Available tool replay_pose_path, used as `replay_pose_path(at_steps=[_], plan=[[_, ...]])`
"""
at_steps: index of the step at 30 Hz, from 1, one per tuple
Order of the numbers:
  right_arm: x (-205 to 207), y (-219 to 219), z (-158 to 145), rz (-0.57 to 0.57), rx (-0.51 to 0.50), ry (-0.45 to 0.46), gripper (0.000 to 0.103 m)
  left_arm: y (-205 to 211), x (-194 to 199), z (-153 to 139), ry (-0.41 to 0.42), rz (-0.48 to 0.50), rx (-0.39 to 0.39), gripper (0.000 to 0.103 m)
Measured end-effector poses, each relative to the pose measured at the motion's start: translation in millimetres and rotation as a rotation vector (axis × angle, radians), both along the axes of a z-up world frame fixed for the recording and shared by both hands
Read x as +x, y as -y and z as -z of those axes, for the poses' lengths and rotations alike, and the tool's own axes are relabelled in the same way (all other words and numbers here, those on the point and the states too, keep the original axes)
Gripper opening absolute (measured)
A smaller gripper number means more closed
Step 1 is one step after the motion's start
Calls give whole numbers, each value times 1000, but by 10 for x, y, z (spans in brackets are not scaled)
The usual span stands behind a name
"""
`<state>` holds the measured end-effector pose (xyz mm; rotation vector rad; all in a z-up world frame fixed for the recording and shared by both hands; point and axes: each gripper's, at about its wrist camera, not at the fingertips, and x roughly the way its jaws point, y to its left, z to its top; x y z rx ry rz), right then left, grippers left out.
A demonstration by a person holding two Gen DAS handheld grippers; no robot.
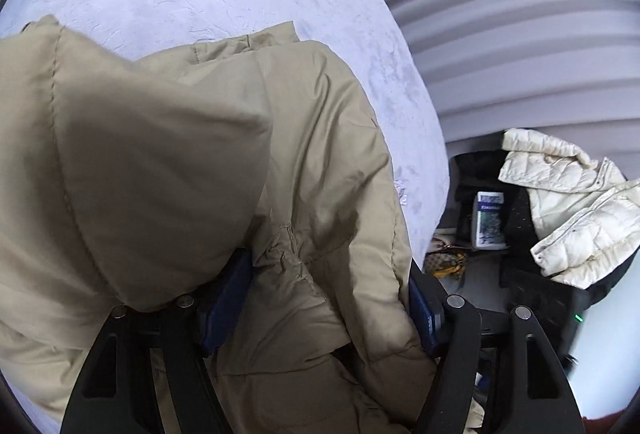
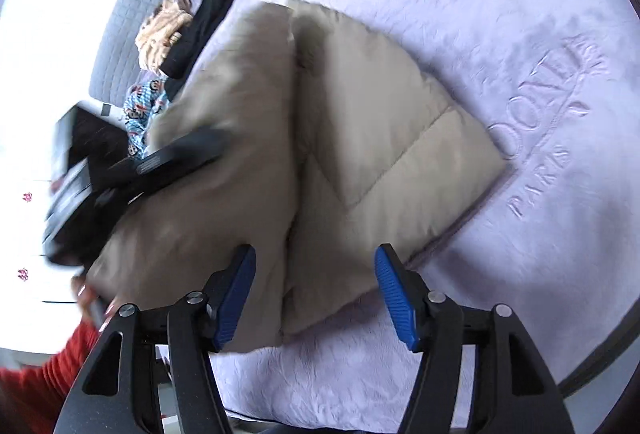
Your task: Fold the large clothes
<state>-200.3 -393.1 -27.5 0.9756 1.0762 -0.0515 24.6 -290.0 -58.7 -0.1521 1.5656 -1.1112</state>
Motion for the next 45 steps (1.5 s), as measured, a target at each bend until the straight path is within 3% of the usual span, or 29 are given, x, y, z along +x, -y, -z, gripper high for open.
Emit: replay_pose_path(at_steps=[2,6,8,11,12,13,14,16,18,22,25,32,36,38,40,42,44,45], plan=[[-94,-55,-123,-9,24,55,67,115,9,-28,22,12,11,72],[-4,-268,-224,-95,106,127,81,292,78,-68,55,14,39,72],[122,-392,-191,-117,70,118,80,339,93,-251,113,12,20,72],[336,-416,-132,-100,-64,53,80,208,140,-643,251,-24,-20,72],[396,-412,-127,-83,-106,39,72,116,169,-757,301,-50,-20,72],[439,-394,-134,-69,-142,37,40,2,208,-846,360,-88,-8,72],[461,-373,-140,-61,-172,27,25,-141,254,-898,418,-133,18,72],[405,-300,-151,-16,-213,24,17,-411,350,-876,490,-205,85,72],[233,-232,-135,29,-218,13,15,-589,435,-700,522,-260,186,72],[91,-113,23,86,-186,-32,15,-673,569,-281,466,-294,233,72],[227,15,143,101,-202,-57,15,-321,527,-167,508,-252,252,72],[154,385,462,162,-225,-89,15,419,555,60,520,-195,249,75],[195,570,697,144,-215,-91,16,519,566,126,527,-189,269,77],[205,650,737,152,-151,-98,17,502,568,149,523,-186,271,77],[159,719,618,173,-119,-108,25,470,569,165,523,-187,267,77],[123,738,351,165,-176,-82,26,434,583,178,519,-188,266,77],[139,779,32,140,-232,-9,35,427,592,184,512,-190,261,77],[165,801,-96,127,-256,23,51,434,587,186,513,-189,262,77]])
